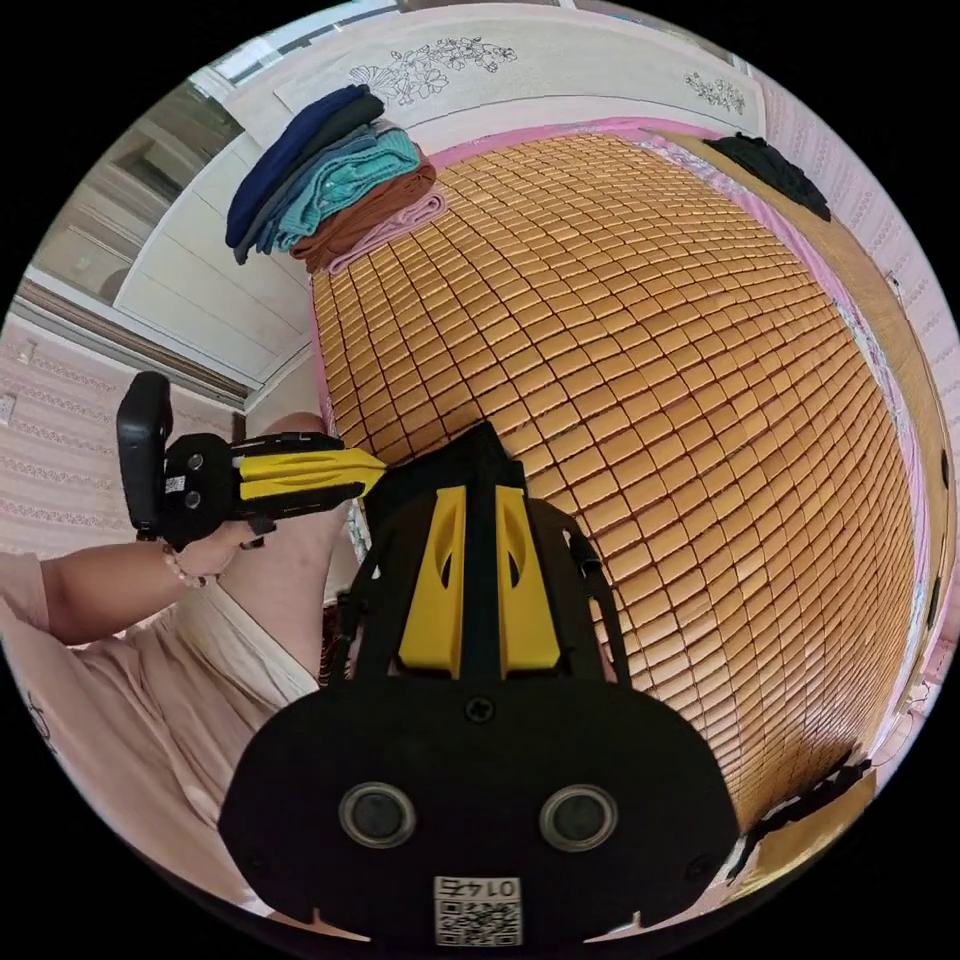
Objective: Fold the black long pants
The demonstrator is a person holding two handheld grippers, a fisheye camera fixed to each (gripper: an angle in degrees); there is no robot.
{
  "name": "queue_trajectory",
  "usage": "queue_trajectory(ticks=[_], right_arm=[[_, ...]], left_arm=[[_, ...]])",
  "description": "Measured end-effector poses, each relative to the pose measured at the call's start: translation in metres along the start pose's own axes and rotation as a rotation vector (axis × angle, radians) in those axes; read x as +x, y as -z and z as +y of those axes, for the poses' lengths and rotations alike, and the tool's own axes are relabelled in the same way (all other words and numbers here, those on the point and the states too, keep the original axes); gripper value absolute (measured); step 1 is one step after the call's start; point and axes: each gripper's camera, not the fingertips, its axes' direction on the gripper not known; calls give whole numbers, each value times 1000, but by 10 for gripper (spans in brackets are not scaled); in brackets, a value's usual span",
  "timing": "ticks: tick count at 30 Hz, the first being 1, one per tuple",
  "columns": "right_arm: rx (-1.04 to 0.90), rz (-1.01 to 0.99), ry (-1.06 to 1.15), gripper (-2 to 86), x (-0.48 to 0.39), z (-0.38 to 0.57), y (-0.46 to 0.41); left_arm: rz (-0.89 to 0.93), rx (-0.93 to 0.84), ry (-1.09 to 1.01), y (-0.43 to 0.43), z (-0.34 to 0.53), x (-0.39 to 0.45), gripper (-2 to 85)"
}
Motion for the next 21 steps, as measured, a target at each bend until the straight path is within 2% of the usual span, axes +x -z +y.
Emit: queue_trajectory(ticks=[1, 6, 8, 11, 14, 15, 18, 20, 21], right_arm=[[42, 1, -28, 50, 7, 15, 11], [85, 79, -252, 12, 42, 123, 40], [69, 107, -404, 3, 54, 184, 43], [66, 34, -511, -2, 66, 219, 36], [-20, 82, -434, -3, 68, 194, 18], [-36, 93, -407, -4, 67, 185, 14], [-113, 164, -300, -4, 65, 146, -4], [-305, 180, -232, -4, 72, 132, -45], [-266, 185, -210, -4, 72, 131, -44]], left_arm=[[21, -39, 35, -4, -2, -4, -5], [46, 39, -39, 14, -1, 13, -2], [96, 66, -148, 23, 1, 35, -5], [191, 82, -346, 24, 4, 81, -9], [357, -5, -501, 4, 1, 140, -10], [364, -29, -533, -1, 1, 153, -10], [300, -52, -686, -14, 3, 209, -10], [234, -120, -752, -28, 3, 237, -10], [206, -149, -771, -34, 4, 242, -10]])
